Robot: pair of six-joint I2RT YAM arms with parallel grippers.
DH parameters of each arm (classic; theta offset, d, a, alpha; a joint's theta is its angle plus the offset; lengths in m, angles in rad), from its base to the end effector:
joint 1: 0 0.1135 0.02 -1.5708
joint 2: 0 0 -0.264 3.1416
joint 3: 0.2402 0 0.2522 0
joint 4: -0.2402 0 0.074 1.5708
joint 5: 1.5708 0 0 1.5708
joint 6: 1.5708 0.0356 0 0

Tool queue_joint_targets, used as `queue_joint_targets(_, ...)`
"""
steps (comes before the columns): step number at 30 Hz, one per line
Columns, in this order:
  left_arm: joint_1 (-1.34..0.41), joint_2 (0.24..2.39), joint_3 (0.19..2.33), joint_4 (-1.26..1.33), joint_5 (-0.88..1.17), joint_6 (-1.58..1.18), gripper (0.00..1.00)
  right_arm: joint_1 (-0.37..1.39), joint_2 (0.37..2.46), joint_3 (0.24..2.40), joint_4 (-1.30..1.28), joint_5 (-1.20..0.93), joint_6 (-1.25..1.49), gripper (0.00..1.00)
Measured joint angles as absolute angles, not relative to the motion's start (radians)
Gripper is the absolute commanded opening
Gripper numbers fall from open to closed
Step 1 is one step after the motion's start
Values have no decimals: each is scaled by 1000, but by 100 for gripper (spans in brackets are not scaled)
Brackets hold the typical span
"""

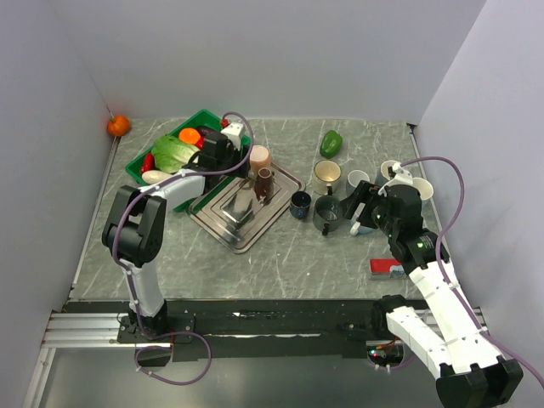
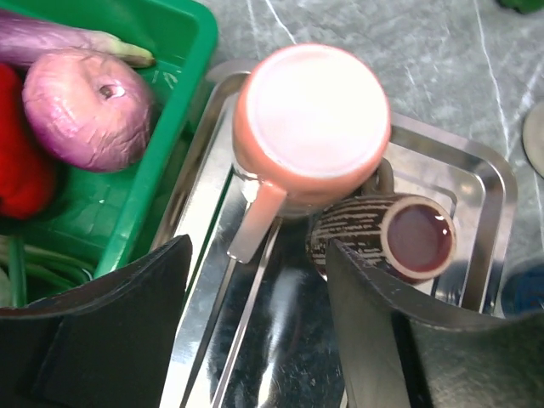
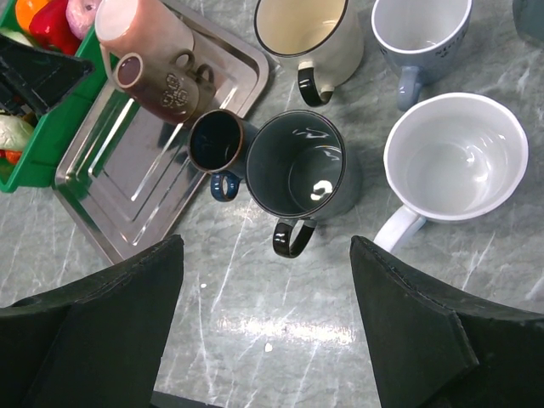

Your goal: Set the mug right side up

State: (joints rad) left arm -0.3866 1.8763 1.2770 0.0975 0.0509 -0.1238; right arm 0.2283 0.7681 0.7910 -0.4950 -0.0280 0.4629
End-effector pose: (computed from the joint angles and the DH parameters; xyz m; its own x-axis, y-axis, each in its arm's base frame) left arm 0.3990 -0.1644 0.2239 -0.4937 0.0678 -0.8670 0.3597 0.9236 -0.1325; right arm 0.1666 0.0397 0.3127 -0.5082 0.3402 -0.7912 -0.0263 0.9121 0.4091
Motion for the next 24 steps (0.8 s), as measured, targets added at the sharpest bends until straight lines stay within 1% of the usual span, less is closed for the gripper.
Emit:
queue_joint_targets(2,-387,1880,1287,82,68,-113,74,228,768,791,-495,-28,463,85)
queue_joint_targets(5,-387,1905,1324,62,91,-96,75,228,768,791,-495,-28,463,85)
queue_joint_targets(10,-387,1963,1373,41,112,-81,72,228,768,791,-495,-28,463,85)
queue_joint_targets(13,-387,2003,1403,20,117,-71,66,228,768,791,-495,-27,463,85)
queue_joint_targets(14,-387,2014,1412,16,117,-68,61,228,768,791,-495,-27,463,85)
queue_joint_targets(16,-387,2033,1422,14,117,-65,58,228,768,791,-495,-27,463,85)
queue_joint_targets(17,-387,2038,1422,14,116,-65,54,228,768,791,-495,-27,463,85)
queue_joint_targets(22,-387,2042,1422,19,115,-66,46,228,769,791,-495,-27,463,85)
queue_joint_targets(23,-387,2042,1422,20,115,-67,41,228,769,791,-495,-27,463,85)
queue_joint_targets(24,-387,2042,1422,20,115,-66,38,228,770,791,-495,-27,463,85)
